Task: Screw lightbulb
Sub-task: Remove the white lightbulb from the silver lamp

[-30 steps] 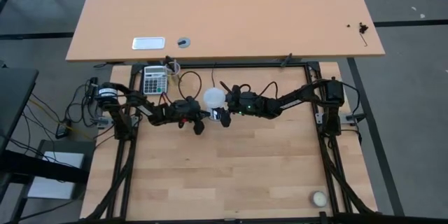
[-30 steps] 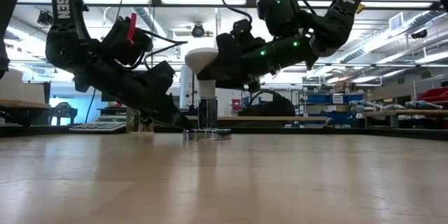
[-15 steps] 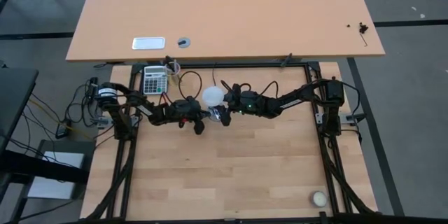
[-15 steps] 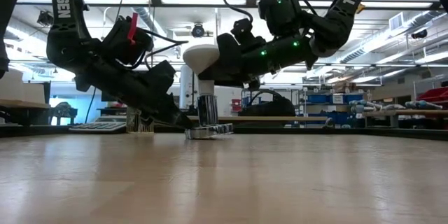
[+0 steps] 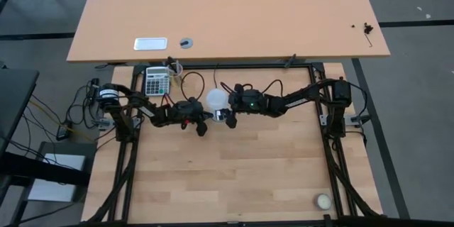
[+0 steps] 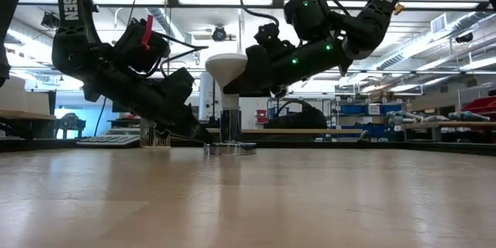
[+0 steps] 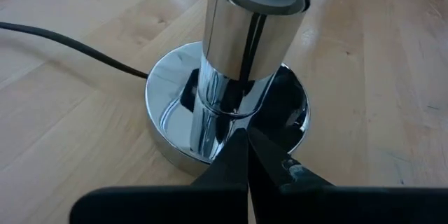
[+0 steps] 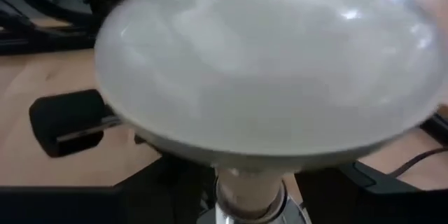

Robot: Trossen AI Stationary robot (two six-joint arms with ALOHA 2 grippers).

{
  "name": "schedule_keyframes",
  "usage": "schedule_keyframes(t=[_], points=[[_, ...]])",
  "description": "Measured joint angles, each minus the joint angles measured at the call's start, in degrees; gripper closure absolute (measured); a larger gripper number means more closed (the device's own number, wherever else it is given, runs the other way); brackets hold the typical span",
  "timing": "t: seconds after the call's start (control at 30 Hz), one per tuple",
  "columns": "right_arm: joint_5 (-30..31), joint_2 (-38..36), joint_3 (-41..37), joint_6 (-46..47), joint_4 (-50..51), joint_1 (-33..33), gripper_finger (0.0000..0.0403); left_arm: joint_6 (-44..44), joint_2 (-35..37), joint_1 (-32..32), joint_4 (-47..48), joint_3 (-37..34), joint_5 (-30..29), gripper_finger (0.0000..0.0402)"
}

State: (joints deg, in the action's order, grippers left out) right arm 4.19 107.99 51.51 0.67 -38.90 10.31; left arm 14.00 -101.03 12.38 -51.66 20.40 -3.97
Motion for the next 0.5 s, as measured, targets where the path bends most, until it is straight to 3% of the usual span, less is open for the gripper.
schedule_keyframes(t=[0.27,0.5], points=[[-0.39,-3.38,-0.09,5.20,6.77,-0.11,0.0143,0.02,0.00,0.04,-0.02,-0.02,0.63,0.0402],[0.45,-11.82,-0.13,5.37,21.13,-0.46,0.0111,0.17,0.00,0.04,-0.05,-0.04,0.77,0.0402]])
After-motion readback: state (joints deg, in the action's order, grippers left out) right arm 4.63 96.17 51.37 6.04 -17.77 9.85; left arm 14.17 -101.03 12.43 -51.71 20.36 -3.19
